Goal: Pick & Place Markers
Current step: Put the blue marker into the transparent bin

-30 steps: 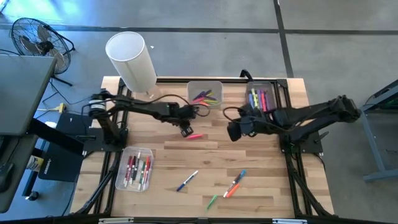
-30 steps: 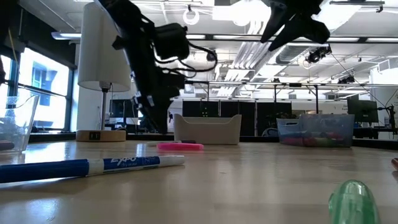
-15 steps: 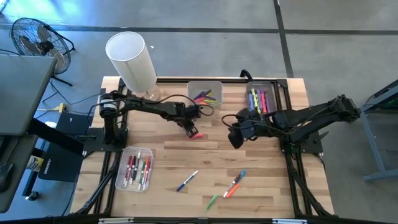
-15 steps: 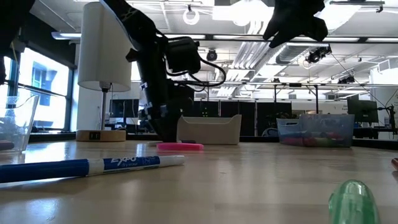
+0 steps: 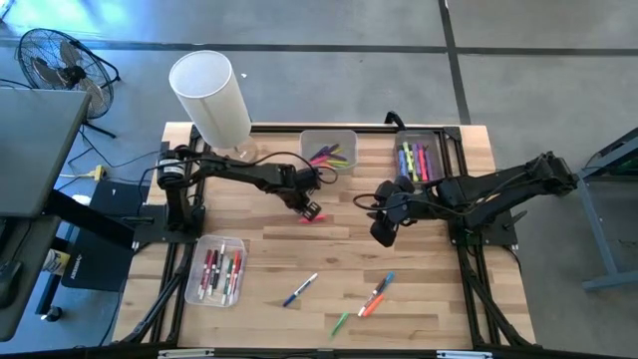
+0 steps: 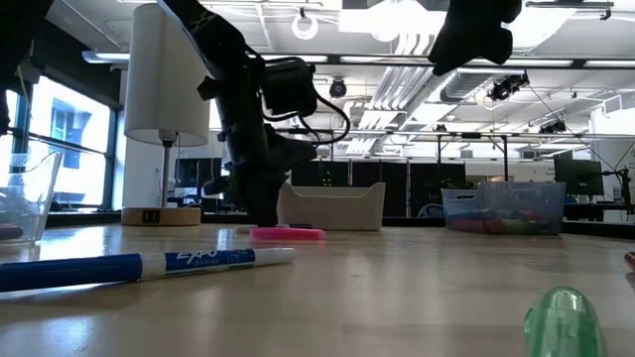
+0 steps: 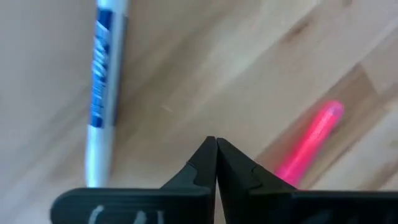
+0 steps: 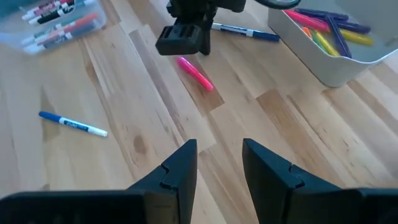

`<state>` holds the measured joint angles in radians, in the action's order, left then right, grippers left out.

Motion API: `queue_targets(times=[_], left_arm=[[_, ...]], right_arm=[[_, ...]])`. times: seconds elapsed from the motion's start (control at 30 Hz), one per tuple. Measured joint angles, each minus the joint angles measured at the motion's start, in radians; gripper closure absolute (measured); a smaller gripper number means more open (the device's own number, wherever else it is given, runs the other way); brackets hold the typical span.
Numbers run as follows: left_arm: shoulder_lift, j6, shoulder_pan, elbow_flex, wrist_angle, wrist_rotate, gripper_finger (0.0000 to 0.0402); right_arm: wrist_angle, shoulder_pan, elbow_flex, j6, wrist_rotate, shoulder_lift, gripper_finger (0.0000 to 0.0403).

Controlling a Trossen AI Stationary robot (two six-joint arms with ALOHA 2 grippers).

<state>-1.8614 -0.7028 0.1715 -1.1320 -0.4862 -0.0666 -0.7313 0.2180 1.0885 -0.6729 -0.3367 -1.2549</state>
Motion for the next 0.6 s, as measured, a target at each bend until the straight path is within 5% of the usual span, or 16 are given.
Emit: queue_targets(times=[0.33,0.6], left_arm=[[-0.002,0.135,-0.004,-0.139,-0.133,-0.029,0.0359],[0.000,0.263,0.005,-0.235,-0.214,0.178,0.0278]], right_arm=[[-0.005,-0.002,0.000,0.025,-0.084,0.000,0.0286],[-0.004,-0.002,0.000,-0.005,-0.110,0.000,0.0286]])
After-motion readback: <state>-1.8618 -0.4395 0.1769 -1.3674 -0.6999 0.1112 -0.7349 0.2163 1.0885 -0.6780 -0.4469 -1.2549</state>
